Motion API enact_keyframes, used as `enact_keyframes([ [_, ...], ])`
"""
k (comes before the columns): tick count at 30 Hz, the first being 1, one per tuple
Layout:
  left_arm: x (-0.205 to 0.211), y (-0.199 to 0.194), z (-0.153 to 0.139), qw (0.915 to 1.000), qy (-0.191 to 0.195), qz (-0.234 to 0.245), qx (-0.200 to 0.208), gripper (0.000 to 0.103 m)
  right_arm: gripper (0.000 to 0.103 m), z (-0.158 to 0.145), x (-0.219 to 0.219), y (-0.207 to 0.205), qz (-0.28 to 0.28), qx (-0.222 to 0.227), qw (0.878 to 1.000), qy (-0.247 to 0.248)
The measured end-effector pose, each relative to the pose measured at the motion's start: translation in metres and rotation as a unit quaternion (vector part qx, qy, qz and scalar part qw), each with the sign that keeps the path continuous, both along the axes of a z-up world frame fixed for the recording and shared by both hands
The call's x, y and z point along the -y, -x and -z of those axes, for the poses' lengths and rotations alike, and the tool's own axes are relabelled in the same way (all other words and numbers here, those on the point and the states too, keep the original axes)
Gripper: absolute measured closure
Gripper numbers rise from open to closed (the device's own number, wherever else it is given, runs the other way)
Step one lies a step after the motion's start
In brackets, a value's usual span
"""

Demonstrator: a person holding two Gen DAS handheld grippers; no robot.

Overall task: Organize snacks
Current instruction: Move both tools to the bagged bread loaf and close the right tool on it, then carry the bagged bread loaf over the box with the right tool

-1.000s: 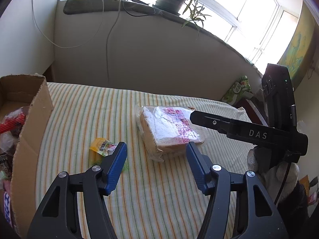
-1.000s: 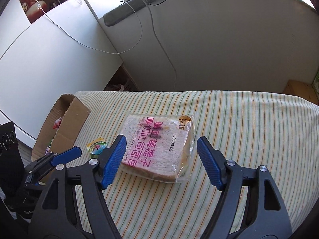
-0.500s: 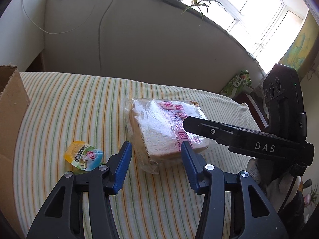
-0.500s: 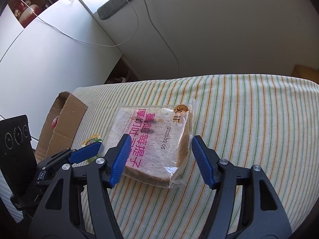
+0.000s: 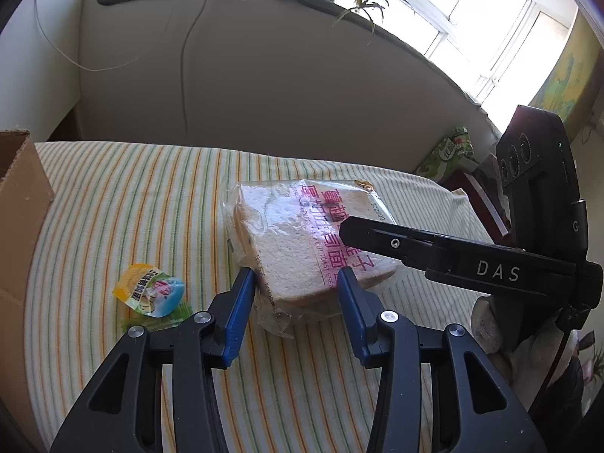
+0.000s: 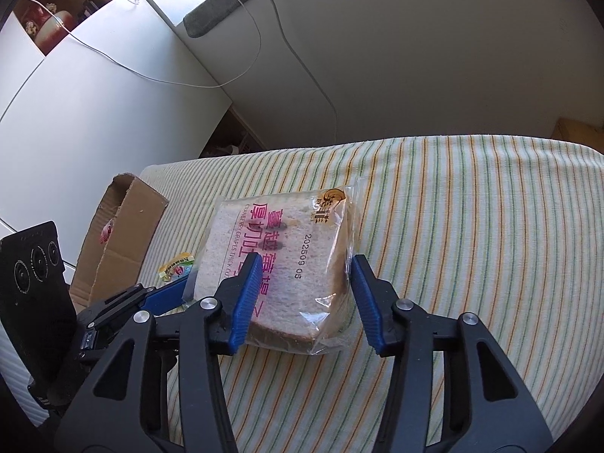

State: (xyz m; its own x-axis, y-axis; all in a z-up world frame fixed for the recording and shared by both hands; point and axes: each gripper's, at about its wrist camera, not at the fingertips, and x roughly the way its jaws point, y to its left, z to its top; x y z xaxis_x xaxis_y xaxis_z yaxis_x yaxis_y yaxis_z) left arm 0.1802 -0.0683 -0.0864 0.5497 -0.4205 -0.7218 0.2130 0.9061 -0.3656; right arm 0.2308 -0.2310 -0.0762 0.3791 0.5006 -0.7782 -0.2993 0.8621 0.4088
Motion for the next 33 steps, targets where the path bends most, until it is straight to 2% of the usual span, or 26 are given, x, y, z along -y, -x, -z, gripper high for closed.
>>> enact_keyframes([
  [17, -0.032, 0.054, -0.049, 0.9974, -0.001, -0.026, 0.067, 0.060, 0.052, -0.061, -0.035, 0.040, -0.029, 0.054, 0.998, -0.003],
  [25, -0.060, 0.073, -0.063, 0.9945, -0.005, -0.051, 0.091, 0.060, 0.053, -0.079, -0.072, 0.055, -0.052, 0.069, 0.996, -0.008],
  [33, -0.106, 0.089, -0.073, 0.9899, -0.008, -0.092, 0.108, 0.060, 0.052, -0.092, -0.127, 0.068, -0.091, 0.082, 0.992, -0.008],
])
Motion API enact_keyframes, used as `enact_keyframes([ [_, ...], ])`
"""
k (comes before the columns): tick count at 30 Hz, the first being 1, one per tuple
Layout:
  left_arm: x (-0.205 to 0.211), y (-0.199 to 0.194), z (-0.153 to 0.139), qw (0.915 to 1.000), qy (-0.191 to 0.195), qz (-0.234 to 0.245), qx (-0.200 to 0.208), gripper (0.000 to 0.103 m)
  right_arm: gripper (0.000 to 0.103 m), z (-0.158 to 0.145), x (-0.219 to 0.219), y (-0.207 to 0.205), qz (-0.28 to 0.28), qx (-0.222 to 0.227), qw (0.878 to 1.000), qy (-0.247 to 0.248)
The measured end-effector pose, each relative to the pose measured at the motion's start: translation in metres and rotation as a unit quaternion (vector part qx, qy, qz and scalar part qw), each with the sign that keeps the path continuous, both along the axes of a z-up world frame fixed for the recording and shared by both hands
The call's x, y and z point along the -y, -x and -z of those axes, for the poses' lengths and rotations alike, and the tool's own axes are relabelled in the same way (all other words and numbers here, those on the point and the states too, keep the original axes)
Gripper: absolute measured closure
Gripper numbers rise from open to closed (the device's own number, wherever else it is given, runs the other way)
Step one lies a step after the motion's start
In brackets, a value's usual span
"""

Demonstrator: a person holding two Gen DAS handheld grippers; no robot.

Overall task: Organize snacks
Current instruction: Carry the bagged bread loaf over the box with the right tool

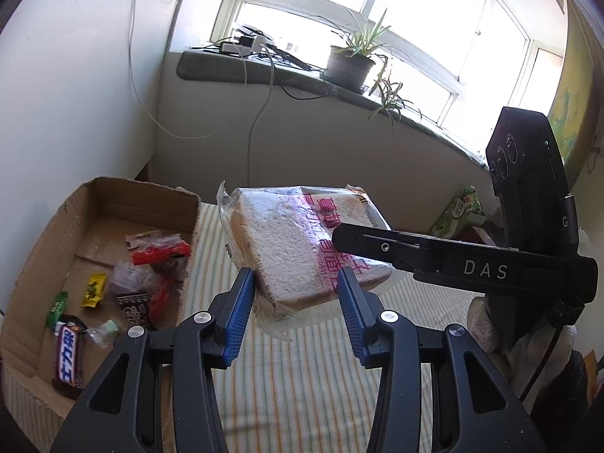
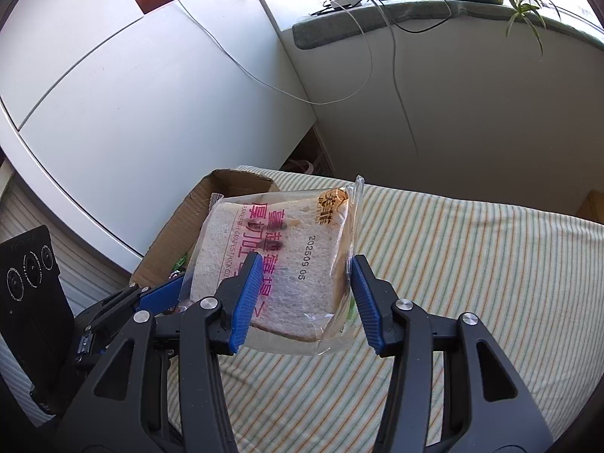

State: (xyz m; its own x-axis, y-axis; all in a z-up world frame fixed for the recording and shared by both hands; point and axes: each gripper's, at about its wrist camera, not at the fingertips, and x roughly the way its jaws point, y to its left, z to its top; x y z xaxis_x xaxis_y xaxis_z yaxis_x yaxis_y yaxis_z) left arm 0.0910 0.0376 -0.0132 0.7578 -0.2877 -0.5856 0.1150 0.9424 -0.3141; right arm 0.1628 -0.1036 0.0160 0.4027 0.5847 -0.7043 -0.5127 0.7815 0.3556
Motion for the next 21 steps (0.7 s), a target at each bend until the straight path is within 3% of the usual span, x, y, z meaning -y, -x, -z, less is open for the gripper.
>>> enact_keyframes([
  [21, -0.104, 0.024, 0.006, 0.9949, -0.001, -0.101, -0.004, 0.060, 0.053, 0.012, -0.136, 0.000, -0.087, -0.007, 0.996, 0.007],
])
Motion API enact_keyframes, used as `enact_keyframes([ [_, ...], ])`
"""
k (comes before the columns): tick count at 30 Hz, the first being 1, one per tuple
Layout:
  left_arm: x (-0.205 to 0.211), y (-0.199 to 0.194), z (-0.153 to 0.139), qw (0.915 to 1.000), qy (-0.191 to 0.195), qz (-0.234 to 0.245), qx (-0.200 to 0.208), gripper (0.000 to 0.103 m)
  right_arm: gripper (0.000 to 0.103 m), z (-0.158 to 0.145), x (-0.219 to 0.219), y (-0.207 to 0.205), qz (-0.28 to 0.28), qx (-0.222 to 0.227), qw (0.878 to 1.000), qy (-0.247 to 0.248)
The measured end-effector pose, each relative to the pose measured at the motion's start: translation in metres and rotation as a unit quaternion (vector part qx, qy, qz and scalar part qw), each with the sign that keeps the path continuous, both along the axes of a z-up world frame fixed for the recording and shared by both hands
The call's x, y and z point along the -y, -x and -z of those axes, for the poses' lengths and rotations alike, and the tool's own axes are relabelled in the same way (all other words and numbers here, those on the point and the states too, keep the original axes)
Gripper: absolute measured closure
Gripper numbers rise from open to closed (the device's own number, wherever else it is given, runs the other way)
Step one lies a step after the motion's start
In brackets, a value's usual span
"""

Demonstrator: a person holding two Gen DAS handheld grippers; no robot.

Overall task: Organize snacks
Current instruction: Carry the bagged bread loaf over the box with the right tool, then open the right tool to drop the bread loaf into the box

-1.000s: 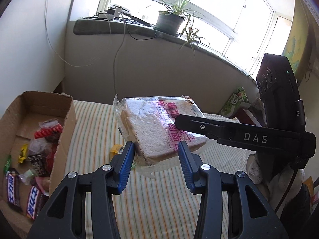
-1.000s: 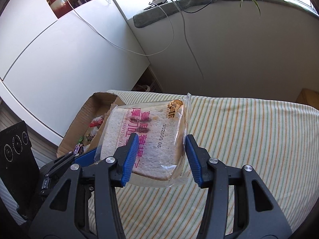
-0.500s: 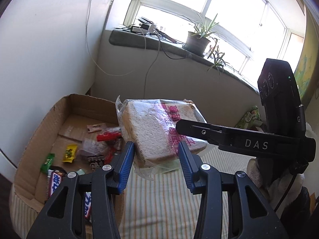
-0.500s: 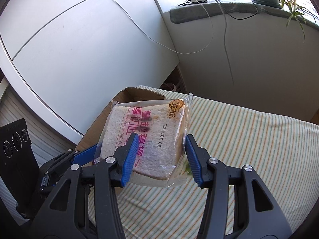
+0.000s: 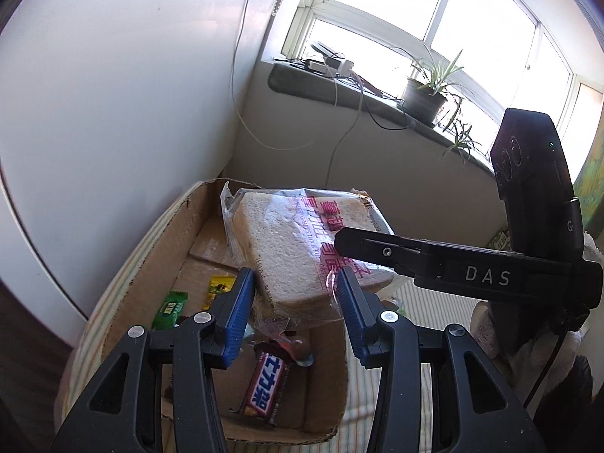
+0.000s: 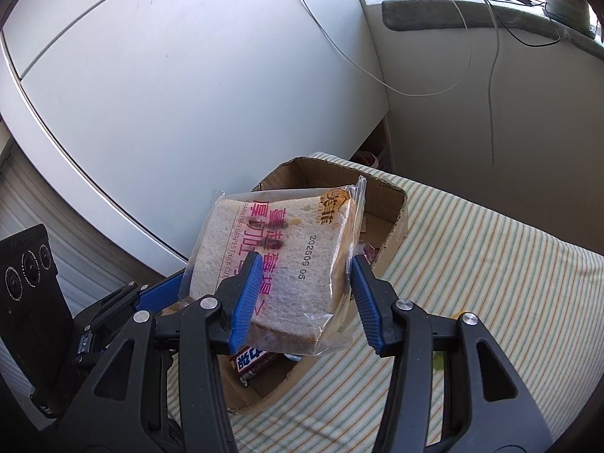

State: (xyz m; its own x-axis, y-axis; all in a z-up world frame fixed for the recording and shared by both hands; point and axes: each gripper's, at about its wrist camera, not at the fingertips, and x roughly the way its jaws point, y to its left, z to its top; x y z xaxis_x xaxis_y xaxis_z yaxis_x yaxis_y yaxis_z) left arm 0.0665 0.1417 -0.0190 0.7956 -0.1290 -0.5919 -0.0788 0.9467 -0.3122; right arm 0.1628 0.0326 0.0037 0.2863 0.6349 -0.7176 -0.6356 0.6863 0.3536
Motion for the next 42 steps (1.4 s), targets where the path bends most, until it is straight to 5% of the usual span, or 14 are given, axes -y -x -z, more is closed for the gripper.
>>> enact_keyframes([
  [25, -0.037, 0.003, 0.014, 0.9990, -0.002, -0.042, -0.018, 0.060, 0.052, 0.036, -0.057, -0.013, -0.024, 0.004, 0.999, 0.047],
  [29, -0.036, 0.004, 0.013, 0.9989, -0.007, -0.042, -0.019, 0.060, 0.039, 0.034, -0.055, -0.016, -0.016, 0.010, 0.999, 0.043],
  [42, -0.027, 0.009, 0.011, 0.9984, -0.034, -0.042, -0.020, 0.058, 0.028, 0.024, -0.045, -0.009, -0.016, 0.031, 0.998, 0.045],
])
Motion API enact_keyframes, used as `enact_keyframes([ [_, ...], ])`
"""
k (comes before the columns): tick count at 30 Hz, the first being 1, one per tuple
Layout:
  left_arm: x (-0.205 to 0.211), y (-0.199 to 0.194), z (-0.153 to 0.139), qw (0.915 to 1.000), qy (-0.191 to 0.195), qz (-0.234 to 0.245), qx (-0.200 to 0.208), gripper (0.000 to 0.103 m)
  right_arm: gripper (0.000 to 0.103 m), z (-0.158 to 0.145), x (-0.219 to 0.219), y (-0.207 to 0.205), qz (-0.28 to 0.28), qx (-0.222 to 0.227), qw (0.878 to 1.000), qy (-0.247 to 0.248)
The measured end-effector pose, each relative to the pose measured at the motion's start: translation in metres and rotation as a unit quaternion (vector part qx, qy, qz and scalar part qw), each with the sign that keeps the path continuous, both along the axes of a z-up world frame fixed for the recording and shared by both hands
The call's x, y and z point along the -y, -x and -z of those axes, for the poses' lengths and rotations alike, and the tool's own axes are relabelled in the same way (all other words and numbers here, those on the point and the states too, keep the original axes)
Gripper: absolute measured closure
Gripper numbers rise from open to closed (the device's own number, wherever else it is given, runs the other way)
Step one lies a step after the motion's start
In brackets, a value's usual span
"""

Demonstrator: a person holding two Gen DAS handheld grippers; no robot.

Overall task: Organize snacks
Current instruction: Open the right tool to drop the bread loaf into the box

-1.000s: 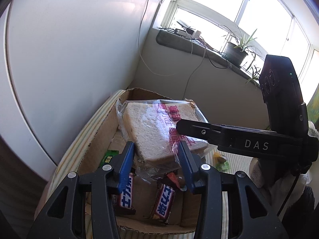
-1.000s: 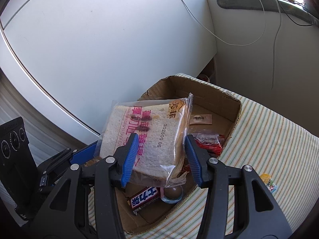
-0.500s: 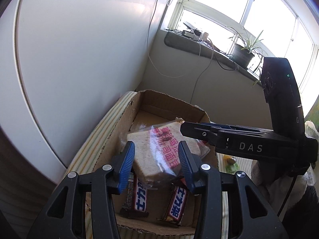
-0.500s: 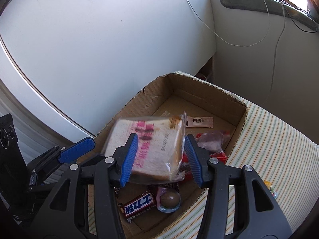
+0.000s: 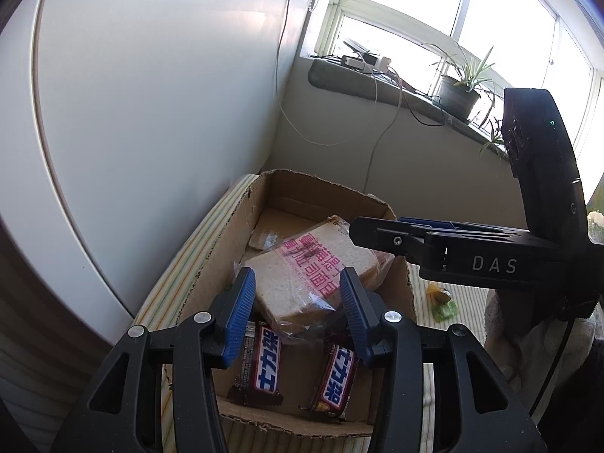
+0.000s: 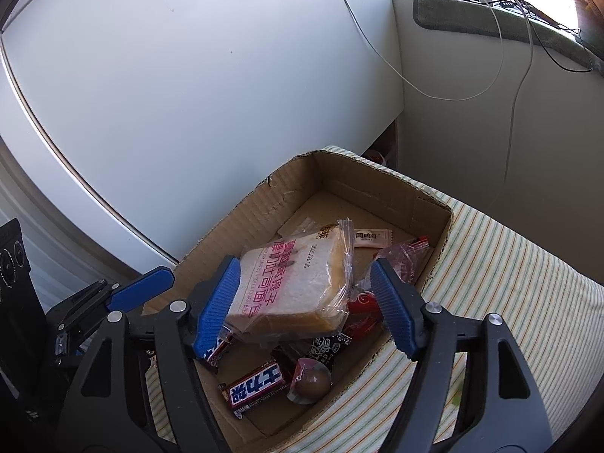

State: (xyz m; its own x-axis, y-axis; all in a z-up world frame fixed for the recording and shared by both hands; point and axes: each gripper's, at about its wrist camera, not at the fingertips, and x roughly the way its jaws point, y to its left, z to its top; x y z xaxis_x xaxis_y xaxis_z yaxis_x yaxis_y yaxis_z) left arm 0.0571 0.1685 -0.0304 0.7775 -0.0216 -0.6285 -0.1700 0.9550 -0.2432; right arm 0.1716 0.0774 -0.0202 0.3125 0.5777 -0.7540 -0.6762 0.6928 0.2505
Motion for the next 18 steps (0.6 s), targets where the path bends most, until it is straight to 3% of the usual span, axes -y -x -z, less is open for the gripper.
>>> enact_keyframes([
  [5, 0.007, 0.003, -0.002, 0.9999, -0.010, 0.001, 0.002, 0.055, 0.023, -0.005, 0.007, 0.003, 0.003, 0.012, 1.000, 0.000],
  [18, 0.028, 0.006, -0.010, 0.9994, -0.032, 0.011, 0.010, 0.055, 0.023, -0.019, 0.043, 0.010, 0.015, 0.032, 0.999, -0.007],
])
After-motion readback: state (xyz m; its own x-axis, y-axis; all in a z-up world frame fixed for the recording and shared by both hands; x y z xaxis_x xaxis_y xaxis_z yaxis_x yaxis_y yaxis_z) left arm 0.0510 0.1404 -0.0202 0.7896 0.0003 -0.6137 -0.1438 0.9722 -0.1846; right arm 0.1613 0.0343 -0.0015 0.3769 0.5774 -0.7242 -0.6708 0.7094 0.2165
